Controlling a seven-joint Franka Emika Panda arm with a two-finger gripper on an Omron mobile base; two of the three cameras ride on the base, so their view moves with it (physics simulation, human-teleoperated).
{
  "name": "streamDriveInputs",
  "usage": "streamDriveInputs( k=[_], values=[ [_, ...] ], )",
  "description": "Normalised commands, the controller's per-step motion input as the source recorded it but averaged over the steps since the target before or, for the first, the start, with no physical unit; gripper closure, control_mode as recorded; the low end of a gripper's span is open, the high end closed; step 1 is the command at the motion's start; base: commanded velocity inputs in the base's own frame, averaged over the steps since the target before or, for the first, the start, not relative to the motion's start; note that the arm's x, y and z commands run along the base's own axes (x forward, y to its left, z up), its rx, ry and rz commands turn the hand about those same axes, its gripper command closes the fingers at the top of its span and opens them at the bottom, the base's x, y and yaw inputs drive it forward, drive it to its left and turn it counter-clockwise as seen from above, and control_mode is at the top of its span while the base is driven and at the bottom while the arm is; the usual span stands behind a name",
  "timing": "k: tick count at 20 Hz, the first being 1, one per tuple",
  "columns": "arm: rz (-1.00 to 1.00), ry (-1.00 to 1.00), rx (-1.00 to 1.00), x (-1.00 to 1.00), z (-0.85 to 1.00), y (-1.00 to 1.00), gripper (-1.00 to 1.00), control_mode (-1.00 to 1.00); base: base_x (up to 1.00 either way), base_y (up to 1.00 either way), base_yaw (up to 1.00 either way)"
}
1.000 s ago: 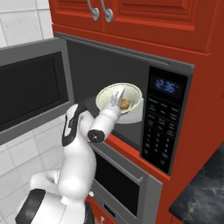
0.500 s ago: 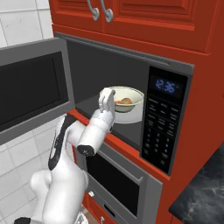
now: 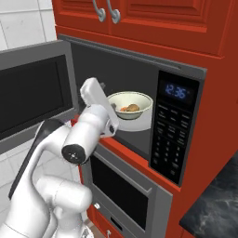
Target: Place the bowl containing the shrimp and onion in the microwave. Close the microwave door and press the start button to microwave the meal.
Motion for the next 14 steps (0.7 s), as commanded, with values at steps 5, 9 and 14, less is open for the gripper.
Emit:
streamDriveInputs(
  k=[5,9,14],
  values=[
    [0.16,0.49,-0.86,-0.96,0.48,0.22,-1.00,-1.00,0.00,0.00,0.00],
    [0.14,0.54,-0.99,-0.79,0.03,0.77,-1.00,-1.00,0.00,0.00,0.00],
    [0.07,0.54,-0.96,-0.40,0.00,0.87,-1.00,-1.00,0.00,0.00,0.00]
  ],
)
